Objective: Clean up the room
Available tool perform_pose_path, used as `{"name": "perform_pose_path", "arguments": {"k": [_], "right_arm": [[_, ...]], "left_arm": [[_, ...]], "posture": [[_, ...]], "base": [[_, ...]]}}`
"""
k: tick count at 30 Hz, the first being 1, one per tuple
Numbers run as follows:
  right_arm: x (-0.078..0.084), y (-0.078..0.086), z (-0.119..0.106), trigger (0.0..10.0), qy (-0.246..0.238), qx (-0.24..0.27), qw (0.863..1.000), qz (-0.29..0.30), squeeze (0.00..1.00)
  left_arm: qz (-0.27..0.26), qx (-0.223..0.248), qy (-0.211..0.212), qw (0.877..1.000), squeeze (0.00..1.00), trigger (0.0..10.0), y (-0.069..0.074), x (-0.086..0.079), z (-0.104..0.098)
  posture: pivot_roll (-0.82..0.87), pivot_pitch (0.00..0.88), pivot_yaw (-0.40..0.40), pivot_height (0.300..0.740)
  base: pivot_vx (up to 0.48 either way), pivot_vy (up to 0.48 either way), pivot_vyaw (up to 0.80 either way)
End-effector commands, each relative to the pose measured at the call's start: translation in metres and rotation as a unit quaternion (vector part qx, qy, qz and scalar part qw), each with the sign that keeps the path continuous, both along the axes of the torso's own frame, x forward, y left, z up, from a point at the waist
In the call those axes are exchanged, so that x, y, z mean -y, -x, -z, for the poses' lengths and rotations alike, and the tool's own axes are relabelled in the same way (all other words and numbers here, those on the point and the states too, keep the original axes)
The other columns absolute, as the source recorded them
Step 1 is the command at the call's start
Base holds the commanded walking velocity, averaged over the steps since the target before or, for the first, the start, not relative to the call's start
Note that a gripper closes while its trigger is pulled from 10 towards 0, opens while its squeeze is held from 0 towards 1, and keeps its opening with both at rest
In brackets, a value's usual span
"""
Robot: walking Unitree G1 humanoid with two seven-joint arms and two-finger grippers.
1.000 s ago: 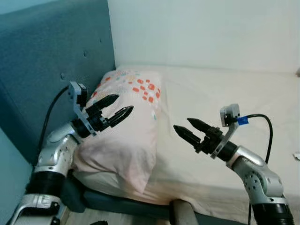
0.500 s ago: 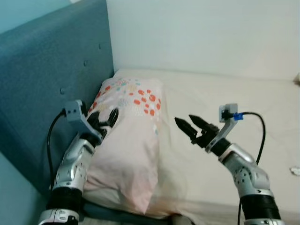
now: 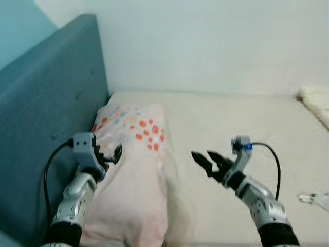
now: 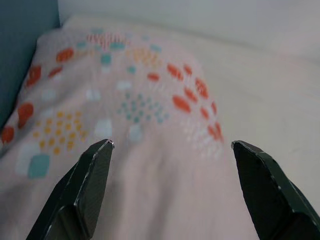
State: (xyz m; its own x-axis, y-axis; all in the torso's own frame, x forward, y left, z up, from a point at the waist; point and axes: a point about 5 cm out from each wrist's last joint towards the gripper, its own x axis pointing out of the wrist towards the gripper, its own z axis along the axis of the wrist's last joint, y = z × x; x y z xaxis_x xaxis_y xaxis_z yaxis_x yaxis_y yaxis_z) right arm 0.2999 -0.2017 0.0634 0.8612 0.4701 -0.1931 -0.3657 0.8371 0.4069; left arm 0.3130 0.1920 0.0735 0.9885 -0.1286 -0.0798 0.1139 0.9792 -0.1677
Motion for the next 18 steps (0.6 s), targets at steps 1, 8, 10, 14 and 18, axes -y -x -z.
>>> {"name": "perform_pose_path", "arguments": {"k": [1,8,10,14,18], "right_arm": [[-0.009,0.004,0.014,10.0,0.013,-0.023,1.0,-0.011,0.0],[-0.007,0.027,0.058,10.0,0.071,-0.106,0.992,-0.003,0.0],[-0.006,0.035,0.071,10.0,0.105,-0.13,0.986,0.005,0.0],[-0.003,0.05,0.089,10.0,0.114,-0.177,0.977,0.025,0.0],[0.0,0.061,0.099,10.0,0.116,-0.204,0.971,0.046,0.0]], "left_arm": [[-0.026,-0.044,-0.024,0.998,0.0,10.0,0.017,-0.021,0.024],[-0.081,-0.149,-0.056,0.984,0.0,10.0,0.053,-0.045,0.071],[-0.098,-0.184,-0.06,0.976,0.0,10.0,0.065,-0.051,0.084],[-0.092,-0.237,-0.068,0.965,0.0,10.0,0.09,-0.054,0.107],[-0.088,-0.27,-0.072,0.956,0.0,10.0,0.106,-0.054,0.119]], "posture": [[-0.05,0.0,-0.06,0.693],[-0.04,0.0,-0.062,0.713],[-0.04,0.0,-0.064,0.713],[-0.04,0.0,-0.066,0.713],[-0.03,0.0,-0.065,0.713]], "base": [[0.0,0.0,0.0],[-0.411,0.0,0.0],[0.0,0.0,0.0],[0.0,0.0,0.0],[0.0,0.0,0.0]]}}
